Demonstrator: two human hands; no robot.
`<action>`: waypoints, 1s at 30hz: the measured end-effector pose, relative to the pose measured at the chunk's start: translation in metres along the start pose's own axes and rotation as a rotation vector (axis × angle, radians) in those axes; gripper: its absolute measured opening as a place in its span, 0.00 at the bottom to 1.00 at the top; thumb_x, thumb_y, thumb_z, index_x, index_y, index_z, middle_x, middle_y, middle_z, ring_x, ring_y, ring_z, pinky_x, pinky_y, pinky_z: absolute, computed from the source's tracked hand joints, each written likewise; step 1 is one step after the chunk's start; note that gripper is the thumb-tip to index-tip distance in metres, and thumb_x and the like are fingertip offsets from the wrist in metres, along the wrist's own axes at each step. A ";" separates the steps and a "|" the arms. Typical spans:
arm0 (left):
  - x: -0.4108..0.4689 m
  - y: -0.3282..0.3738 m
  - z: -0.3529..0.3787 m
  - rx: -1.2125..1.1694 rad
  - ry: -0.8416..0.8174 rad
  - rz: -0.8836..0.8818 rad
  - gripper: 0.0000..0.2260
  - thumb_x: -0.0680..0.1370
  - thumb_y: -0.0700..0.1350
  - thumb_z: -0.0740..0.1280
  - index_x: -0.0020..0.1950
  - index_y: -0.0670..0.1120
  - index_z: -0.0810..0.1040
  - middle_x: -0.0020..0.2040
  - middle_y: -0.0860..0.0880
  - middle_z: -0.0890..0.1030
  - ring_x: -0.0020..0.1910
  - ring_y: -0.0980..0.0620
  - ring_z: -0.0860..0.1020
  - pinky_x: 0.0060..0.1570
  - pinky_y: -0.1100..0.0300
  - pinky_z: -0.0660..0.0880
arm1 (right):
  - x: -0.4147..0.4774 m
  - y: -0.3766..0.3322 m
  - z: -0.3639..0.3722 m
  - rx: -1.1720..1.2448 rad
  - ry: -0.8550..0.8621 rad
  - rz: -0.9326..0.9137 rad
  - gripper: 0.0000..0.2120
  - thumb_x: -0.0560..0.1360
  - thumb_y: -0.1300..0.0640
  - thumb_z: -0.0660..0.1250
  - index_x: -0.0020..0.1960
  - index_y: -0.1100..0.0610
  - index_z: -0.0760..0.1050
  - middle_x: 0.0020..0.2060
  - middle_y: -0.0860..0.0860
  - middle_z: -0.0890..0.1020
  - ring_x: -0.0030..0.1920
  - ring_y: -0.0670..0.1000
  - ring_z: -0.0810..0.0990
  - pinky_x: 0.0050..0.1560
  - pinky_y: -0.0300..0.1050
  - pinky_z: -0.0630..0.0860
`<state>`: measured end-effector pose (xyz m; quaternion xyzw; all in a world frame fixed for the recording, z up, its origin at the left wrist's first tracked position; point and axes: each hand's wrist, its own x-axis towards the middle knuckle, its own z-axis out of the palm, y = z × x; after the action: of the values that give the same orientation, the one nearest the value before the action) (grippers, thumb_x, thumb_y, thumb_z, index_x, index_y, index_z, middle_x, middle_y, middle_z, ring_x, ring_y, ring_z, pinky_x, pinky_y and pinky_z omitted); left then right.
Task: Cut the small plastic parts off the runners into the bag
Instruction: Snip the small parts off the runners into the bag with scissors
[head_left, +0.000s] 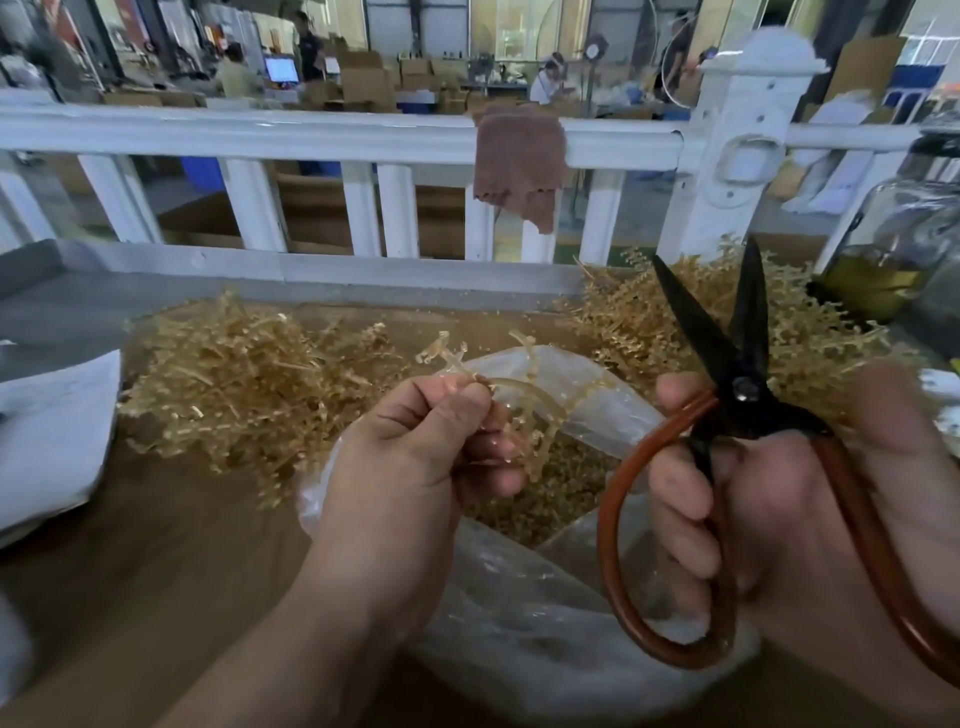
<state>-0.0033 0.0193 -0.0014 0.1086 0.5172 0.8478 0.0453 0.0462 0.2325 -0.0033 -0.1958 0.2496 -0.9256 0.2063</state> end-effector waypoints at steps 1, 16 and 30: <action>-0.002 -0.001 0.001 0.006 -0.001 0.003 0.08 0.73 0.45 0.69 0.33 0.51 0.80 0.36 0.45 0.78 0.33 0.52 0.77 0.30 0.61 0.76 | 0.000 0.001 -0.001 0.010 0.015 -0.011 0.33 0.81 0.39 0.60 0.74 0.63 0.61 0.55 0.70 0.71 0.54 0.68 0.73 0.59 0.66 0.66; -0.017 -0.009 0.015 0.102 -0.004 0.018 0.16 0.83 0.43 0.65 0.35 0.52 0.81 0.34 0.46 0.81 0.33 0.49 0.80 0.32 0.60 0.77 | 0.002 0.022 0.020 -0.498 0.320 -0.186 0.32 0.63 0.29 0.72 0.56 0.51 0.80 0.37 0.60 0.79 0.32 0.58 0.79 0.33 0.50 0.78; -0.001 -0.003 0.003 0.034 0.083 0.046 0.17 0.82 0.43 0.65 0.34 0.52 0.82 0.35 0.47 0.80 0.33 0.51 0.79 0.32 0.59 0.78 | -0.006 0.020 0.029 -0.523 0.245 -0.018 0.29 0.73 0.42 0.74 0.68 0.54 0.74 0.39 0.60 0.78 0.32 0.60 0.81 0.33 0.51 0.78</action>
<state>-0.0022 0.0232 -0.0027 0.0861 0.5304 0.8434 0.0026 0.0703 0.2085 0.0078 -0.1313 0.5013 -0.8483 0.1090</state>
